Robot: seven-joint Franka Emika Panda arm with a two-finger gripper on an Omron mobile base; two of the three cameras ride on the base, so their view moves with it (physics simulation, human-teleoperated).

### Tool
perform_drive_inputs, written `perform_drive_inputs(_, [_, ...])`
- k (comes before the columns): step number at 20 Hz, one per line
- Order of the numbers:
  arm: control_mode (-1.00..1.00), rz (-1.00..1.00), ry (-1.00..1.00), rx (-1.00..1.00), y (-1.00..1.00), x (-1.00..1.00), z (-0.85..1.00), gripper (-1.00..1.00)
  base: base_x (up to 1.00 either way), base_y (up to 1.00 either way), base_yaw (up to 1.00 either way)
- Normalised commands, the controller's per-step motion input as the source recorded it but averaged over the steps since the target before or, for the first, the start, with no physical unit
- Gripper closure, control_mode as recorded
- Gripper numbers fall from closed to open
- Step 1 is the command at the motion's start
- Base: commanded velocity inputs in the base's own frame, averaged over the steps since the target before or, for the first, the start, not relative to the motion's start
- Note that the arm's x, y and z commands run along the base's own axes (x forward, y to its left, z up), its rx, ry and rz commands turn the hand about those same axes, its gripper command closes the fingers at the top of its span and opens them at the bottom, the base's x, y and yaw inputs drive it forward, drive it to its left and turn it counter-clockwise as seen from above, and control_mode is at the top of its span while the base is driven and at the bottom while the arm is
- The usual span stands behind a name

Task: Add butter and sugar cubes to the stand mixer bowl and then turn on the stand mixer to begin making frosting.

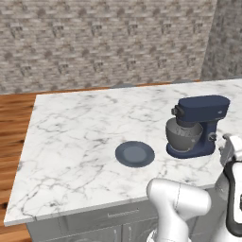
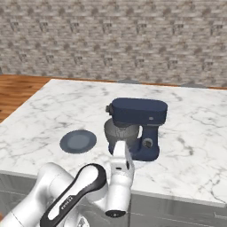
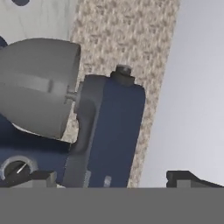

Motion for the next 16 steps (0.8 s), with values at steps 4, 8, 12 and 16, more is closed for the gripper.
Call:
perform_drive_inputs(4, [-1.00,0.00,0.07,0.42,0.00,-0.05,0.24,-1.00,0.00,0.00,0.00])
perform_drive_inputs(8, [-1.00,0.02,0.11,0.39,-0.03,-0.04,0.11,-1.00,0.00,0.00,0.00])
perform_drive_inputs(12, [-1.00,0.08,0.07,0.33,-0.14,-0.11,0.00,-1.00,0.00,0.00,0.00])
perform_drive_inputs(16, [-1.00,0.08,0.00,0.23,-0.23,-0.04,-0.11,-1.00,0.00,0.00,0.00])
